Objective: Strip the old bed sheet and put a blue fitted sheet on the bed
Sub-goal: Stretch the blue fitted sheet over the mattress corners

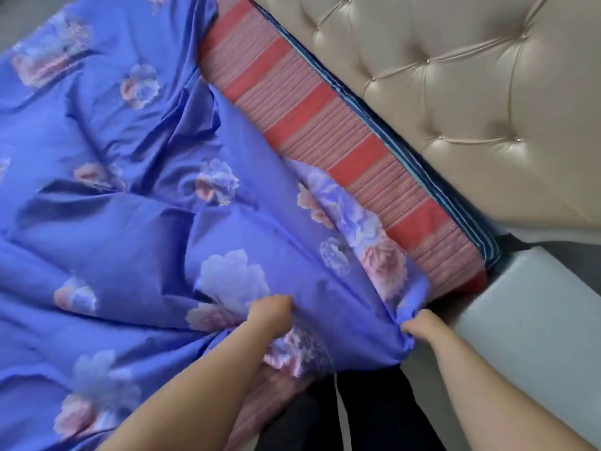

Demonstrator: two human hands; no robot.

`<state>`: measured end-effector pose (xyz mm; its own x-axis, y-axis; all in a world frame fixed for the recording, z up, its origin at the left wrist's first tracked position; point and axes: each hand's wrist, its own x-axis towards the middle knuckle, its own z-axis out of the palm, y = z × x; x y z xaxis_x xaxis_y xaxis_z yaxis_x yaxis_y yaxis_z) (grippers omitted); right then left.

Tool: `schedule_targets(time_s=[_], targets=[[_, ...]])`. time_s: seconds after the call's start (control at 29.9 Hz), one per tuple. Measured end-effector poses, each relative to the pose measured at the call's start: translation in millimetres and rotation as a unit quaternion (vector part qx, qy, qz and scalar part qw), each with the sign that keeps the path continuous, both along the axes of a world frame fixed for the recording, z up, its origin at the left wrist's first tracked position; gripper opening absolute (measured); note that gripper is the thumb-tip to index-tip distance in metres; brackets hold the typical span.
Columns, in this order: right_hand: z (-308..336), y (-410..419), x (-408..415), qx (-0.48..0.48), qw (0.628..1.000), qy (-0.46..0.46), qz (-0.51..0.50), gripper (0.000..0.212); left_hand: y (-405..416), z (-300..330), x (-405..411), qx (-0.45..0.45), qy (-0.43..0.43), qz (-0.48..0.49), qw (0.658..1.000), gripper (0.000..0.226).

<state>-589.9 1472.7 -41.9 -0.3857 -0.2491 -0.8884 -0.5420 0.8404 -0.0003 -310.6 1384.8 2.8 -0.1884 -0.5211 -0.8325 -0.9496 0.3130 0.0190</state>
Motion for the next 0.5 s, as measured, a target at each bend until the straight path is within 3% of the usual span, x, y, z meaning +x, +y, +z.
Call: schedule_targets(time_s=[0.03, 0.1, 0.2, 0.27, 0.33, 0.4, 0.43, 0.5], targets=[[-12, -5, -9, 0.025, 0.998, 0.015, 0.052, 0.065, -1, -13, -13, -0.013, 0.016, 0.018, 1.0, 0.033], [-30, -25, -22, -0.029, 0.997, 0.059, 0.033, 0.074, -1, -36, -36, -0.014, 0.035, 0.053, 0.998, 0.029], [-53, -73, -41, -0.221, 0.973, 0.063, 0.03, 0.044, 7, -71, -67, 0.004, 0.048, 0.122, 0.991, 0.039], [-71, -106, -53, -0.291, 0.955, 0.038, 0.037, 0.041, 17, -92, -85, 0.014, 0.059, 0.188, 0.98, 0.053], [-88, -131, -60, -0.268, 0.961, 0.005, 0.066, 0.059, 30, -113, -100, 0.033, 0.069, 0.244, 0.967, 0.064], [-107, -142, -63, -0.185, 0.978, -0.064, 0.069, 0.076, 40, -128, -115, 0.055, 0.073, 0.273, 0.958, 0.068], [-113, -143, -62, -0.16, 0.979, -0.098, 0.078, 0.072, 43, -133, -122, 0.032, 0.078, 0.28, 0.956, 0.067], [-116, -136, -55, -0.166, 0.965, -0.147, 0.139, 0.045, 36, -135, -138, -0.119, 0.12, 0.279, 0.945, 0.064]])
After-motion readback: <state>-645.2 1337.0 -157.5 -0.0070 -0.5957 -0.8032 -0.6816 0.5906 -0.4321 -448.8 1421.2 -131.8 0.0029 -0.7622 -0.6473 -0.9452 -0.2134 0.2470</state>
